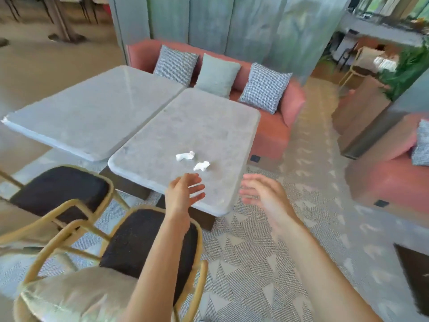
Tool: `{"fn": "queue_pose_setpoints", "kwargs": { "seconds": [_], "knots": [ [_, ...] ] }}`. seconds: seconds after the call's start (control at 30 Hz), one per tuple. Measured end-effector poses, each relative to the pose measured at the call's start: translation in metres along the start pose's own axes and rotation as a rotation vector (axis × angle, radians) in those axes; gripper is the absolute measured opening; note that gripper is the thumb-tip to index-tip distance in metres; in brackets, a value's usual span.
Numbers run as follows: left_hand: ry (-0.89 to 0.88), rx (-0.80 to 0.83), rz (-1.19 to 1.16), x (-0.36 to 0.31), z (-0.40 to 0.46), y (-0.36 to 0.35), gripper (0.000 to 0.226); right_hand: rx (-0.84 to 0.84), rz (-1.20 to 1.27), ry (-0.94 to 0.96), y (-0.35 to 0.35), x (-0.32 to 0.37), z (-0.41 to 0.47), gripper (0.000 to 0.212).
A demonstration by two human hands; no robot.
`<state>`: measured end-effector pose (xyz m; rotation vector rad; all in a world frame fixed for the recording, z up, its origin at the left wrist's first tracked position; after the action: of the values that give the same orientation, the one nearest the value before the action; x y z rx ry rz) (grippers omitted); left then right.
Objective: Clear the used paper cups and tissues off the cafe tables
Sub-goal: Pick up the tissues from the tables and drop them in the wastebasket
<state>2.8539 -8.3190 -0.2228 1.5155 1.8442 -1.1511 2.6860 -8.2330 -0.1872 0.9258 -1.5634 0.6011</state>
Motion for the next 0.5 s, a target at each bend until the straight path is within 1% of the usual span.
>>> {"fn": "queue_pose_setpoints", "kwargs": {
  "seconds": [0.07, 0.2, 0.37, 0.5],
  "knots": [
    [-0.017, -0.066, 0.002, -0.008, 0.016, -0.004, 0.025, 0.049, -0.014, -0.006, -0.007, 0.000, 0.034, 0.016],
    [-0.055, -0.205, -0.028, -0.019, 0.049, -0.002, 0.020, 0.157, -0.045, -0.005, -0.025, -0.008, 0.094, 0.013],
    [-0.089, -0.256, 0.018, -0.011, 0.101, -0.036, 0.013, 0.273, -0.161, -0.025, -0.032, -0.030, 0.178, 0.013],
    [-0.076, -0.329, 0.148, 0.010, 0.162, -0.075, 0.013, 0.354, -0.211, -0.035, -0.044, -0.046, 0.271, 0.021]
  ]
}}
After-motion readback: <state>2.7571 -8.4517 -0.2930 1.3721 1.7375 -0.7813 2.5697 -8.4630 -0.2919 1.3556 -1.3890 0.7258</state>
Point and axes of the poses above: each hand's wrist, its own z-axis towards the middle knuckle, its own y-axis out of the back of the hand, x = y × z, the point moved 1 cm from there along z, towards the middle knuckle, and after that the axes turned 5 degrees about y, right-handed, at the moved point
